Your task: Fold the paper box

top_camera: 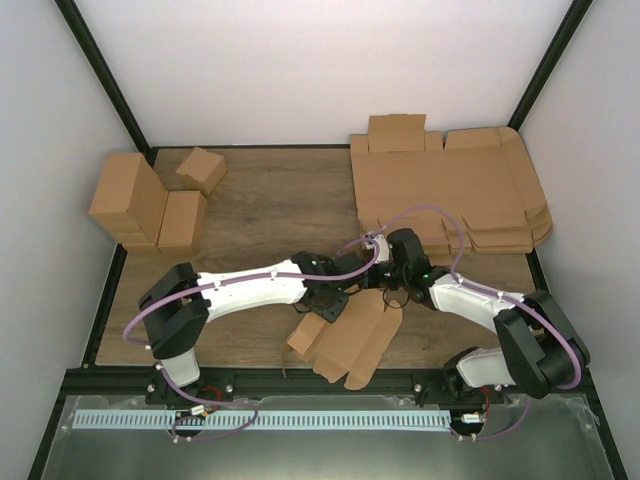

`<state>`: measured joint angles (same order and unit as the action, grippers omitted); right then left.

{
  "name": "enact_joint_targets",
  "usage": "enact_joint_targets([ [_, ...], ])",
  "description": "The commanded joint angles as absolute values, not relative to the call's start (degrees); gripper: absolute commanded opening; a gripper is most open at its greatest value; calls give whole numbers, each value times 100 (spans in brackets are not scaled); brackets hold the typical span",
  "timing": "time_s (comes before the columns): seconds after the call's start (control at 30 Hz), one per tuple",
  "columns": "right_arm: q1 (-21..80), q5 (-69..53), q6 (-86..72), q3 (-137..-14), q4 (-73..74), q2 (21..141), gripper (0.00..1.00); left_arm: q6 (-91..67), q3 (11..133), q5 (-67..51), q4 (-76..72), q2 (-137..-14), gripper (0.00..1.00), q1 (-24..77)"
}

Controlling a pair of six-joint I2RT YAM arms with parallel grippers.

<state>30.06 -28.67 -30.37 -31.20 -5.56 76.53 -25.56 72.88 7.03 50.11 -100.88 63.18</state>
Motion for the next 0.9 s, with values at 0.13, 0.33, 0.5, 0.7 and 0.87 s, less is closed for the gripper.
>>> enact_joint_targets([
  [0.13,2931,-3370,-2825,-3217,-296,7657,1,-2619,7321,600,4996,-10222,46,6399],
  [0.33,2647,-2863,-2632,-3234,-68,7629,1,-2603,7377,561,5019,-10181,45,6404],
  [0.5,2558,-2776,-2424,-3365,11,7670,1,-2559,7455,510,5048,-10125,46,6399],
  [0.7,2554,-2913,-2008,-3716,293,7888,1,-2509,7515,355,5039,-10089,46,6404],
  [0.87,2558,-2980,-1591,-4028,719,7904,1,-2419,7514,251,4993,-9981,47,6403],
])
